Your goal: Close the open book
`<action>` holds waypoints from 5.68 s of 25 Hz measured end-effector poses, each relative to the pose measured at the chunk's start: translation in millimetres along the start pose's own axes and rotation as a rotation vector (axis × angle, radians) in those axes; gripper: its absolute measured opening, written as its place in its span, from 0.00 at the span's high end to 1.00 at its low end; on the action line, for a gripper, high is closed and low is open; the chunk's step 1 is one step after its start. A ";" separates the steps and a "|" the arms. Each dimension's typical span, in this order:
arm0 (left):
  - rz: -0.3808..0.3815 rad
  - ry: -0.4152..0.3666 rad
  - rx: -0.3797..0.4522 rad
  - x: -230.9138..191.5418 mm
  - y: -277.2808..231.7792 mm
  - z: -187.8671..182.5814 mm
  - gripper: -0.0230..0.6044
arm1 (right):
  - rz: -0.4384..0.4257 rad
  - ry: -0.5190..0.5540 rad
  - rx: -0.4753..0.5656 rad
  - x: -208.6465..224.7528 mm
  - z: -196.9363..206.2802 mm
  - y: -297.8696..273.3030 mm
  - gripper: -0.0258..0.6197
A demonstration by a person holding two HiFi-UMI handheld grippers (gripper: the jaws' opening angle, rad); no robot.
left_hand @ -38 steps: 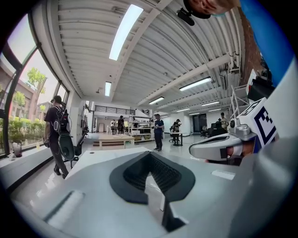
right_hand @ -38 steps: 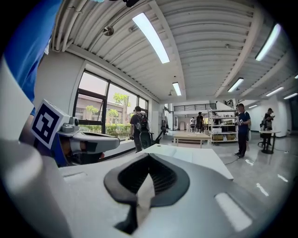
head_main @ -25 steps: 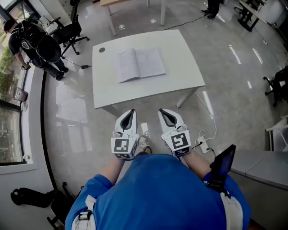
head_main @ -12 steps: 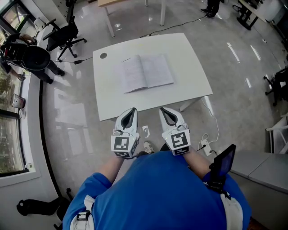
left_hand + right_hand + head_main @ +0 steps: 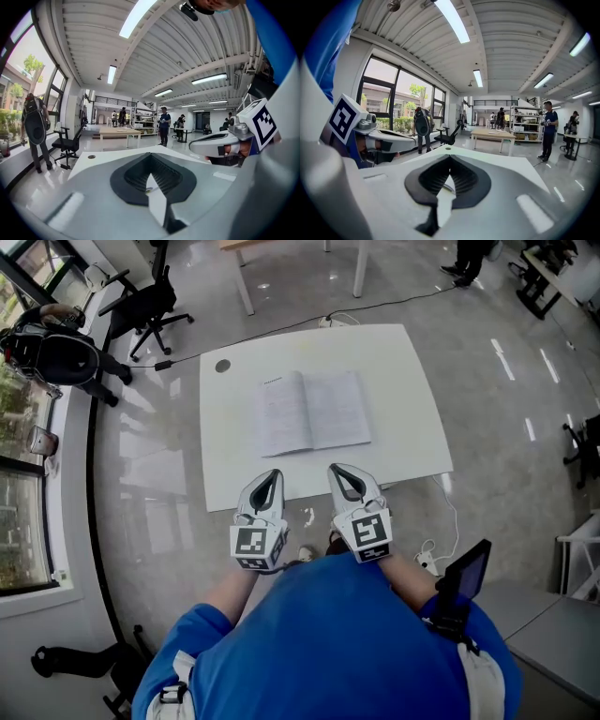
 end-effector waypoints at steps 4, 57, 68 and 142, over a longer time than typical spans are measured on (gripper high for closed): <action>-0.054 0.010 -0.020 -11.6 -39.0 -8.6 0.95 | -0.062 0.011 -0.006 30.4 -7.3 -38.8 0.96; -0.069 0.117 -0.326 -139.4 -109.8 111.0 0.95 | -0.261 0.844 -0.452 -49.2 109.5 -221.7 0.61; -0.101 0.130 -0.328 -160.1 -92.3 121.8 0.95 | -0.237 0.928 -0.399 -69.5 111.7 -241.5 0.61; 0.173 -0.171 -0.264 -35.3 -196.8 31.5 0.95 | 0.123 -0.592 -0.415 126.2 132.2 -129.6 0.94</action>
Point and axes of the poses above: the fingertips, and each gripper's own axes: y backward along the fingers, x to its right, z out of its underside, the point moved 9 cm from there along y, backward along the fingers, and after that the axes turned 1 degree about -x, right-handed, at the moved point
